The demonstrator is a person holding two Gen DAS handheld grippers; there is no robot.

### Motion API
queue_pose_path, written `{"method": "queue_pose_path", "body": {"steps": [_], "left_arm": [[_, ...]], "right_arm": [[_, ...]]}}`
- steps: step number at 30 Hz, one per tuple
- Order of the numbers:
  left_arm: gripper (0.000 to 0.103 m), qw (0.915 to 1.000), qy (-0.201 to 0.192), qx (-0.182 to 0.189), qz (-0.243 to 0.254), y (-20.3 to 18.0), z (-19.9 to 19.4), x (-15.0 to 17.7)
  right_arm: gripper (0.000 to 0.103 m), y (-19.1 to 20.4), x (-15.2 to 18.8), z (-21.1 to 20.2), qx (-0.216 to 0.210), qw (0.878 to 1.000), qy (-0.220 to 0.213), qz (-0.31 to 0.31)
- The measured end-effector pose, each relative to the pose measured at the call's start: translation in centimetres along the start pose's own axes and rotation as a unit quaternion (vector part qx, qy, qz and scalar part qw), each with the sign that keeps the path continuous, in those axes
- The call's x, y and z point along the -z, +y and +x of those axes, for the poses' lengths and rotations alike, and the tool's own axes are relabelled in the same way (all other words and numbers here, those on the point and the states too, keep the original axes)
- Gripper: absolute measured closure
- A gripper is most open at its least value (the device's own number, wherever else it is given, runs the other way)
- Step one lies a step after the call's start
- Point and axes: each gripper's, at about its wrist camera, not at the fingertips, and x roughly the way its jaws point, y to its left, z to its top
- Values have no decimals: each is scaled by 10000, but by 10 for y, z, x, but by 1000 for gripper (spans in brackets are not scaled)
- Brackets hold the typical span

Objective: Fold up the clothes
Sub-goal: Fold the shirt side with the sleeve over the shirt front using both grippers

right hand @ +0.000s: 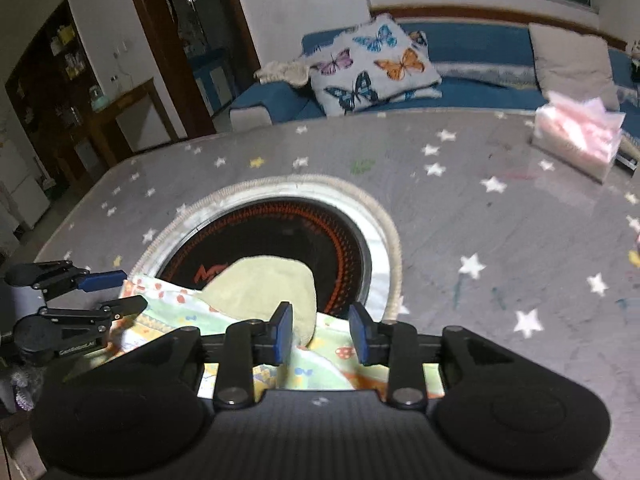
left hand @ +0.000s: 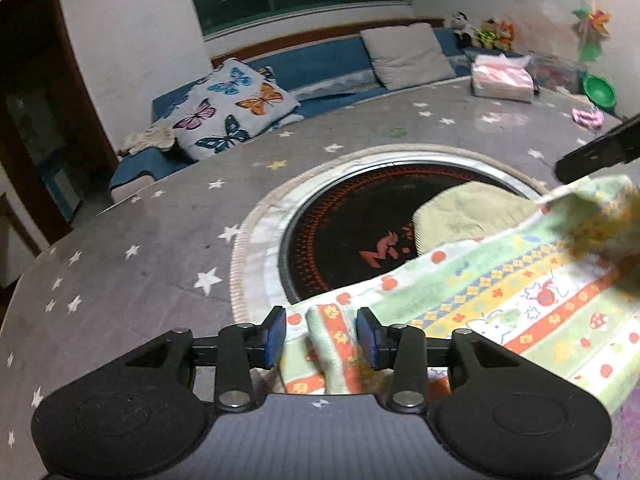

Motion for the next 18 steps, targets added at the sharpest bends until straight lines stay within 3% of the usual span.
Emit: {"method": "queue_pose_path", "body": {"steps": [6,13,18], "left_arm": [[55,9996,-282,13,1,-4,-29,2],[55,9990,-399,214,65,-19,-49,7],[55,9994,-167,285,114,-25,-38,19]], "right_arm": [[72,14,8,-38,-166,9990,-304,-294],[78,29,29,-33,-378,9975,-42,-592],[79,18,41,-6,98,9974,259,-672]]}}
